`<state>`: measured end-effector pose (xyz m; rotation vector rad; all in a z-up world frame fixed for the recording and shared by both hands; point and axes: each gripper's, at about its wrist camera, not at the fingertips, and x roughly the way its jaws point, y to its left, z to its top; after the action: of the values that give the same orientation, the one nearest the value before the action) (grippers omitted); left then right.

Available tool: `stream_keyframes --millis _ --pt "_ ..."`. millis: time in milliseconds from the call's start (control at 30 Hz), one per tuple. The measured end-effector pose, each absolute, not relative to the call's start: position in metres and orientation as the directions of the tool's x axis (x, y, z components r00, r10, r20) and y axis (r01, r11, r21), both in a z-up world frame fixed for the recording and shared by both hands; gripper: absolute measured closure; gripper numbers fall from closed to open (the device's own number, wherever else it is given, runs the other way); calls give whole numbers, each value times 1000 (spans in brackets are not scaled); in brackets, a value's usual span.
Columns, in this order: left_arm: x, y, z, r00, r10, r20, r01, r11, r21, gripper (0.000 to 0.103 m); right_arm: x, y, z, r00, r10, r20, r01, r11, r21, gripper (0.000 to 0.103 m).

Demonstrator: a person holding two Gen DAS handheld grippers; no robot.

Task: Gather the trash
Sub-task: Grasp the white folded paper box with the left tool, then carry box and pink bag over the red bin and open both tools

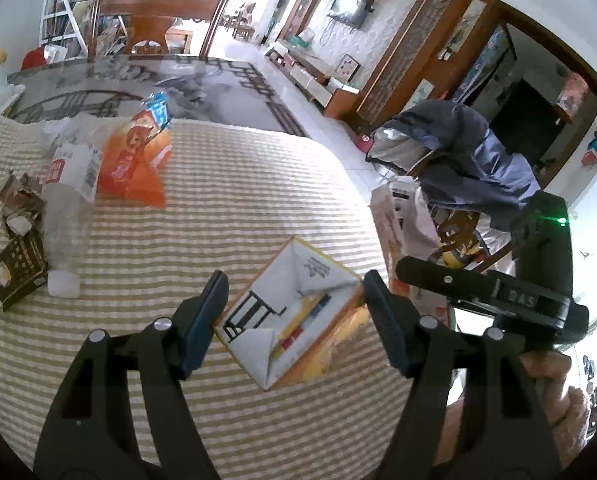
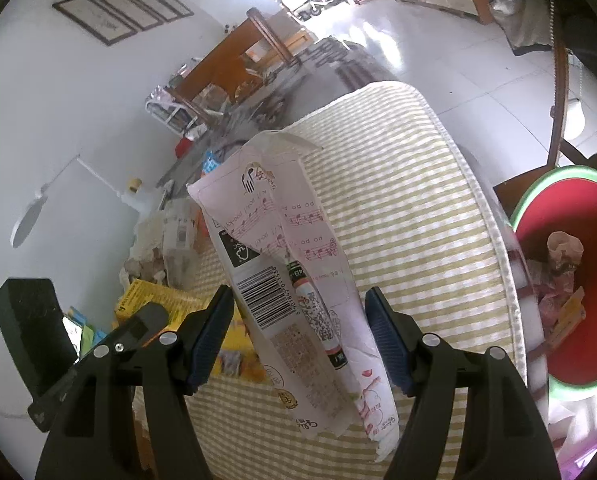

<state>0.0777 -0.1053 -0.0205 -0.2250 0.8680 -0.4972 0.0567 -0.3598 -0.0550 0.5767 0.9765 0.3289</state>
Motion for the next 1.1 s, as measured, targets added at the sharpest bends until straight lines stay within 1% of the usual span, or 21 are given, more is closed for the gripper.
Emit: stream_keyframes --millis 400,600,800,833,1000,1100 --pt "76 -110 -14 546 -530 -649 327 848 -417 36 52 -374 -49 580 472 -664 29 803 595 37" --pt "81 -134 -5 538 -559 -630 355 829 -432 36 45 -406 -40 654 416 -631 96 782 615 37" --pt "96 -184 8 515 -624 -587 415 781 -467 36 28 -455 -35 734 270 -623 236 758 608 37" --pt "99 -196 9 505 -635 -584 427 772 -471 36 23 -465 -35 743 222 -631 278 755 593 37" --pt "106 -258 4 451 -664 -597 498 742 -449 36 4 -501 -35 770 85 -632 395 714 578 37" --pt "106 -287 -4 422 -664 -618 534 732 -422 36 -4 -514 -35 758 -5 -653 470 698 540 33"
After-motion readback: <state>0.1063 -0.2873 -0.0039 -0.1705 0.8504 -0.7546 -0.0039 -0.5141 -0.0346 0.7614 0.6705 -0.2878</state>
